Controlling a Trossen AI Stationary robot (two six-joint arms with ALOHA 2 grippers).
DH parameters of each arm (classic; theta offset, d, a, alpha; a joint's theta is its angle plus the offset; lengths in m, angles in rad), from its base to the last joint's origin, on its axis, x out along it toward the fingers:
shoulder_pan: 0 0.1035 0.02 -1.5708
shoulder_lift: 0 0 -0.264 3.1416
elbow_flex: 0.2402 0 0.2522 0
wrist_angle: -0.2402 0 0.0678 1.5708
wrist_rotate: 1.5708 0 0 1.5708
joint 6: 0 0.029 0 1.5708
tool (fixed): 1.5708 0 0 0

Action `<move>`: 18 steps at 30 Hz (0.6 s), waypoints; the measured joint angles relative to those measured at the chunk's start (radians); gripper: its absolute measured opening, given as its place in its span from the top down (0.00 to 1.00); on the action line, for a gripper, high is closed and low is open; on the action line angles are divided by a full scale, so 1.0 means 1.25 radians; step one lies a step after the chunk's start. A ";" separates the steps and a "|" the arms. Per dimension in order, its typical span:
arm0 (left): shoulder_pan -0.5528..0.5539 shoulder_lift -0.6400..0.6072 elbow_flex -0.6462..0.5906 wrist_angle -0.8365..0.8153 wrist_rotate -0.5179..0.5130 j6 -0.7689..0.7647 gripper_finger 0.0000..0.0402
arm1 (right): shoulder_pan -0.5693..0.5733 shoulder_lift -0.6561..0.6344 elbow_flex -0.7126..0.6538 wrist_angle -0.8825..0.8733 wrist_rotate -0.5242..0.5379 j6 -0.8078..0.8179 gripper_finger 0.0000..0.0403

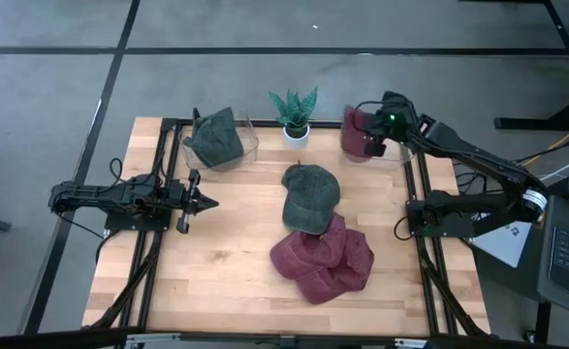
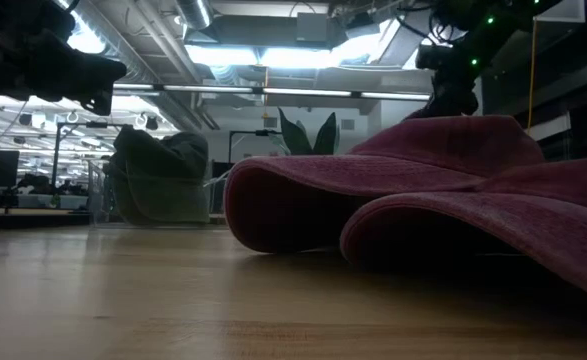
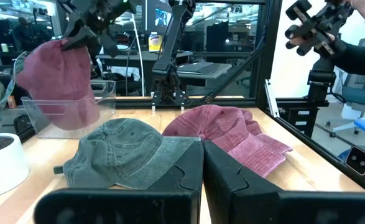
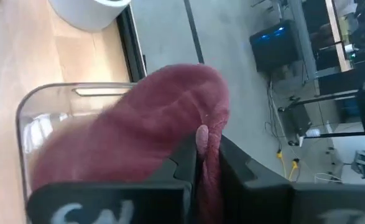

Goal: Pick & Place hat
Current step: Put the left red cap into the right transparent bin

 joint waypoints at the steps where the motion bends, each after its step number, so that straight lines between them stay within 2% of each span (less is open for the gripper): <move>1: 0.000 0.000 0.000 0.000 0.000 0.000 0.99 | -0.004 -0.003 0.000 -0.005 -0.007 0.008 0.93; 8: 0.000 0.000 0.000 0.000 0.000 0.000 0.99 | -0.040 0.009 0.000 -0.126 -0.022 0.016 0.91; 13: 0.000 0.000 0.000 0.000 0.000 0.000 0.99 | -0.053 0.010 0.000 -0.122 -0.014 0.016 0.92; 18: 0.000 0.000 0.000 0.000 0.000 0.000 0.99 | -0.053 0.010 0.000 -0.128 -0.015 0.016 0.85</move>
